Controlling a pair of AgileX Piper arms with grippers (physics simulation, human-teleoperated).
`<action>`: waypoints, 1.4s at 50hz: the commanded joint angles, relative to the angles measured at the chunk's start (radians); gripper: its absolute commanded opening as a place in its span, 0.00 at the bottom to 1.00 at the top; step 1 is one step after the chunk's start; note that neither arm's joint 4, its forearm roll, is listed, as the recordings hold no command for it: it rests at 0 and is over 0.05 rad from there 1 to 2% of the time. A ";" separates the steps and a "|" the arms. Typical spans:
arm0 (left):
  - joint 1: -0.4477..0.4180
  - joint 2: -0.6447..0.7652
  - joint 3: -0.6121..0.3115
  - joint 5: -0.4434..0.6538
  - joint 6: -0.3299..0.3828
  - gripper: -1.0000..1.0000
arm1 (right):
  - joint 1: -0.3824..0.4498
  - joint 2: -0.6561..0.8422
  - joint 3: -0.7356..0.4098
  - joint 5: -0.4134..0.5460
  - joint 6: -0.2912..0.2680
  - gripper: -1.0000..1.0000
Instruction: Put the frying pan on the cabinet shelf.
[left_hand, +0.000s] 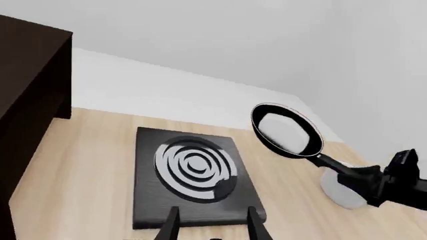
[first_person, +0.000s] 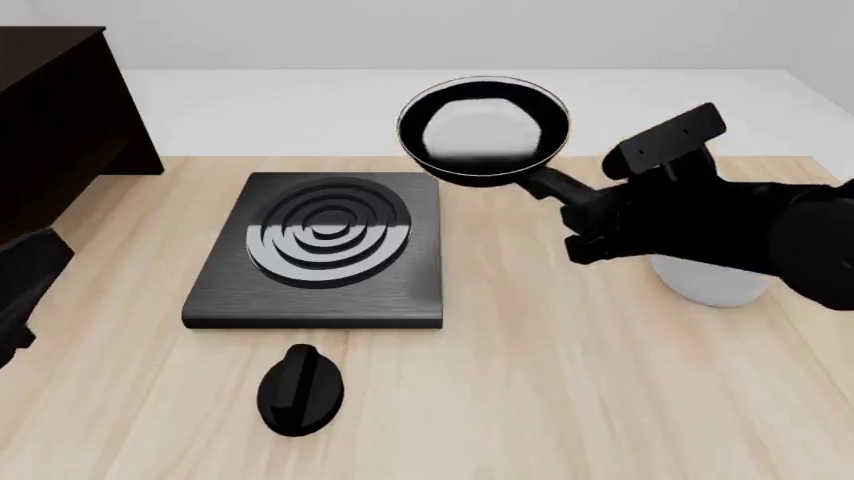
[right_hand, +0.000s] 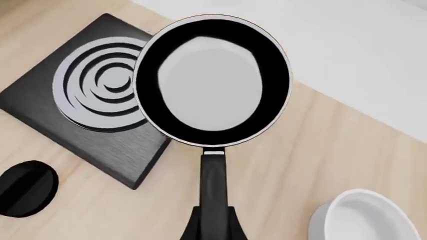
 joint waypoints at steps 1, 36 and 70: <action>-0.059 -0.011 0.006 -0.023 -0.238 1.00 | 0.099 -0.004 -0.119 0.041 0.013 0.00; -0.165 -0.130 0.114 -0.081 -0.585 1.00 | 0.383 0.188 -0.395 0.082 0.018 0.00; -0.214 0.188 0.161 -0.442 -0.760 1.00 | 0.577 0.345 -0.738 0.242 0.050 0.00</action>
